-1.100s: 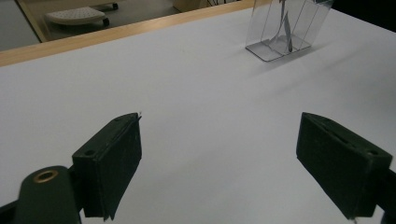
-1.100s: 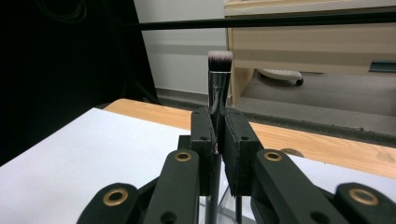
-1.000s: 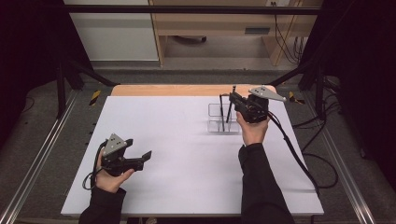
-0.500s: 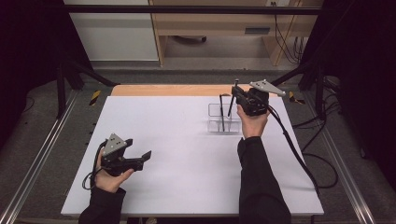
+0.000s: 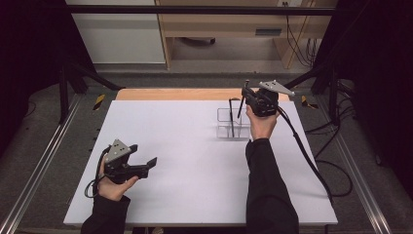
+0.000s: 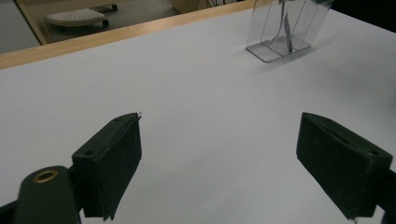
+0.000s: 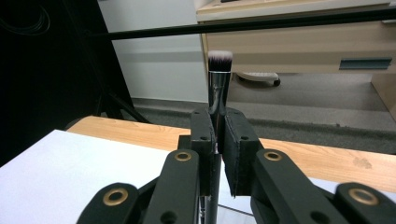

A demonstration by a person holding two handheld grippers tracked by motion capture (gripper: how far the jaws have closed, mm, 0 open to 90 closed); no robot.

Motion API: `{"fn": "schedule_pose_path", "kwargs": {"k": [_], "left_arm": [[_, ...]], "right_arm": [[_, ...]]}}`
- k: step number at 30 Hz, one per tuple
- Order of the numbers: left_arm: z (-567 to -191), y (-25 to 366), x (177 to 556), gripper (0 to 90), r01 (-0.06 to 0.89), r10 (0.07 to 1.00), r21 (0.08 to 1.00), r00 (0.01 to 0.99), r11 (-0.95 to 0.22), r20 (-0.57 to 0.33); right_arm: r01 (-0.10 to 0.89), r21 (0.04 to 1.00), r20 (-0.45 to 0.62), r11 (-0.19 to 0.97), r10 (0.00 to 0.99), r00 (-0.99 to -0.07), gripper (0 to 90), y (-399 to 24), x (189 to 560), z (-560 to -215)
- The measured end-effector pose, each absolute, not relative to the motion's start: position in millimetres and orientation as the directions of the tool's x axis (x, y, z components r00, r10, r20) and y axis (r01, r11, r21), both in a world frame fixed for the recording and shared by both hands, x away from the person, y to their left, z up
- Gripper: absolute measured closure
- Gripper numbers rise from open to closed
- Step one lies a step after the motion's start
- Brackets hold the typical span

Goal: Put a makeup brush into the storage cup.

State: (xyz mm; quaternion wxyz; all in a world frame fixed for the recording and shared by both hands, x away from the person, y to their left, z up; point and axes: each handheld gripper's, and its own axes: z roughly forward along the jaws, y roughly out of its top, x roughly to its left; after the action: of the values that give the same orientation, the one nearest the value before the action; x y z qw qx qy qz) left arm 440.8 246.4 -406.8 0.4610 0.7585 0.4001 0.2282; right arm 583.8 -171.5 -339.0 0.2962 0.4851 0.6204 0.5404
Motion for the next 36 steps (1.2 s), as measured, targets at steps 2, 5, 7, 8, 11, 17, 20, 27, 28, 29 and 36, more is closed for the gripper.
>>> {"fn": "schedule_pose_path", "kwargs": {"k": [2, 5, 7, 8, 11, 17, 20, 27, 28, 29, 36], "left_arm": [[-406.3, 246.9, 440.7, 13.1, 0.394, 0.817, 0.883, 0.577, -0.257, -0.019], [-406.2, 247.6, 440.7, 13.1, 0.394, 0.817, 0.883, 0.577, -0.256, -0.02], [-406.4, 247.7, 440.8, 13.1, 0.394, 0.816, 0.882, 0.577, -0.258, -0.019], [-406.4, 247.7, 440.8, 13.1, 0.394, 0.816, 0.882, 0.577, -0.258, -0.018], [-406.2, 247.8, 440.7, 13.1, 0.394, 0.816, 0.882, 0.578, -0.258, -0.019], [-405.2, 249.0, 440.2, 13.1, 0.39, 0.817, 0.885, 0.576, -0.255, -0.019], [-404.9, 249.1, 440.0, 13.1, 0.39, 0.817, 0.885, 0.577, -0.255, -0.019], [-405.5, 248.7, 440.2, 13.1, 0.391, 0.817, 0.884, 0.576, -0.257, -0.018], [-405.6, 248.7, 440.2, 13.1, 0.392, 0.817, 0.883, 0.576, -0.257, -0.018], [-405.6, 248.6, 440.2, 13.1, 0.392, 0.817, 0.883, 0.576, -0.257, -0.018], [-406.1, 248.2, 440.2, 13.1, 0.393, 0.816, 0.882, 0.577, -0.259, -0.017]], "right_arm": [[0.29, 0.956, 0.157, -0.052, 0.922, -0.353, 83.9, -169.6, 588.0, -342.7], [0.299, 0.953, 0.155, -0.048, 0.925, -0.348, 83.9, -168.5, 590.8, -345.5], [0.306, 0.951, 0.155, -0.045, 0.926, -0.345, 83.9, -167.5, 593.3, -348.1], [0.306, 0.951, 0.154, -0.044, 0.926, -0.345, 83.9, -166.9, 594.0, -349.0], [0.316, 0.948, 0.153, -0.041, 0.928, -0.341, 83.9, -165.4, 596.4, -352.2], [0.329, 0.944, 0.151, -0.032, 0.928, -0.342, 83.9, -162.8, 597.9, -357.9], [0.336, 0.941, 0.151, -0.03, 0.928, -0.339, 83.9, -163.0, 598.3, -360.7], [0.355, 0.934, 0.161, -0.033, 0.928, -0.337, 83.9, -164.9, 598.9, -369.6], [0.357, 0.933, 0.164, -0.035, 0.927, -0.337, 83.9, -165.0, 598.9, -371.0], [0.359, 0.933, 0.165, -0.035, 0.927, -0.338, 83.9, -165.1, 598.8, -372.5], [0.375, 0.926, 0.176, -0.039, 0.924, -0.339, 83.9, -166.0, 599.1, -380.5]]}}
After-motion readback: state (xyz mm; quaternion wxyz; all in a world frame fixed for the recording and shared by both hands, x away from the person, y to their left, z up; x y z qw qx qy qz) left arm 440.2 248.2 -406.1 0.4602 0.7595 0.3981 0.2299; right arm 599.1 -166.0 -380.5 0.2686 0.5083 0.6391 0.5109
